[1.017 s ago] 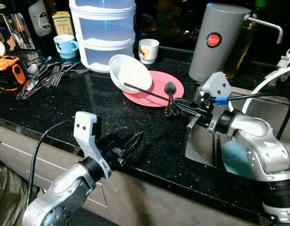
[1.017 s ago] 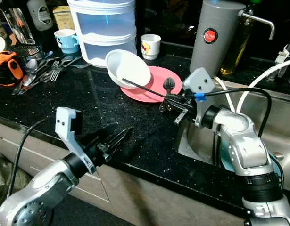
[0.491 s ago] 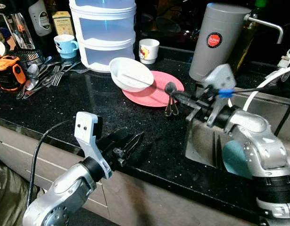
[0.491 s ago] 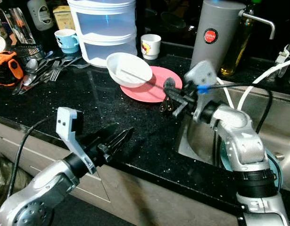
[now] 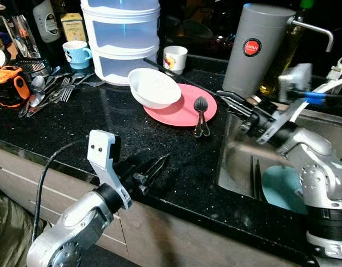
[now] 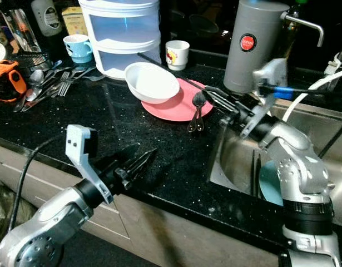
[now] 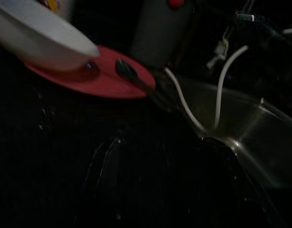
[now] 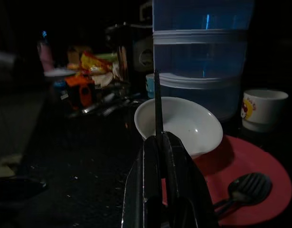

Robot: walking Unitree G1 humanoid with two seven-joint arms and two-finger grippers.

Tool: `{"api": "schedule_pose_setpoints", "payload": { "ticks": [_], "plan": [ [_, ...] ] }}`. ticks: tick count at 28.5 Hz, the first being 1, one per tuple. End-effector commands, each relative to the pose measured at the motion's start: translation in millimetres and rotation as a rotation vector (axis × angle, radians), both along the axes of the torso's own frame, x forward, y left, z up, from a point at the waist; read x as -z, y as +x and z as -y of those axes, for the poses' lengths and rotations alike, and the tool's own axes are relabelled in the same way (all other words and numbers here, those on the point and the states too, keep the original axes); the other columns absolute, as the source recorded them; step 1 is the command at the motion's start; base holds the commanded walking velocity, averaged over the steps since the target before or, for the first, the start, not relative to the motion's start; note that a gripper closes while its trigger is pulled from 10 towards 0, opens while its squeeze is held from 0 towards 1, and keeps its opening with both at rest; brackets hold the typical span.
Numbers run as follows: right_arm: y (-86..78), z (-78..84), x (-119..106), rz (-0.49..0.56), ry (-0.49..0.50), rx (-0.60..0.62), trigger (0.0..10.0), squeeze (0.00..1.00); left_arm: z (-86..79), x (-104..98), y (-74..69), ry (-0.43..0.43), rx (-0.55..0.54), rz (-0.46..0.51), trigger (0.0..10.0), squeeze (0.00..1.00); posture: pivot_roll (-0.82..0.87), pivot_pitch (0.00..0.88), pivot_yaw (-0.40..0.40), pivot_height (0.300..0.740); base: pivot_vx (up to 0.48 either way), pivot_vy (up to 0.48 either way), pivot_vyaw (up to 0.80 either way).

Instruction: Kitchen organization

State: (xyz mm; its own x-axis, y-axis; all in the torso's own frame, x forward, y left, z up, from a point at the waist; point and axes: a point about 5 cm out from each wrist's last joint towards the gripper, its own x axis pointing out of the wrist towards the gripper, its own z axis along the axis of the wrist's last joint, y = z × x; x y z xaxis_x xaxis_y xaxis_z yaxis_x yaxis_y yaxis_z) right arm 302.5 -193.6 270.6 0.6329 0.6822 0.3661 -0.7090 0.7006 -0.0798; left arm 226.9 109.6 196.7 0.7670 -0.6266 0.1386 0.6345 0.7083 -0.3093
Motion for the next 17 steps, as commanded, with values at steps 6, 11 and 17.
{"api": "schedule_pose_setpoints", "payload": {
  "ticks": [6,11,17],
  "plan": [
    [0.8,8.0,18,-0.106,0.059,0.012,0.0,0.0,1.0,-7,2.3,-0.024,0.019,0.032,10.0,0.0,0.08,0.0,0.011,0.74,0.0,0.0,-0.76],
    [1.2,12.2,20,-0.112,0.053,0.04,0.0,0.0,1.6,-8,2.4,-0.026,0.027,0.034,10.0,0.0,0.08,0.0,0.011,0.74,0.0,0.0,-0.78],
    [9.9,23.9,25,-0.131,0.01,0.183,0.0,0.0,5.0,-5,0.7,-0.022,0.063,0.018,10.0,0.0,0.08,0.0,0.016,0.74,0.0,0.0,-0.79]
  ]
}}
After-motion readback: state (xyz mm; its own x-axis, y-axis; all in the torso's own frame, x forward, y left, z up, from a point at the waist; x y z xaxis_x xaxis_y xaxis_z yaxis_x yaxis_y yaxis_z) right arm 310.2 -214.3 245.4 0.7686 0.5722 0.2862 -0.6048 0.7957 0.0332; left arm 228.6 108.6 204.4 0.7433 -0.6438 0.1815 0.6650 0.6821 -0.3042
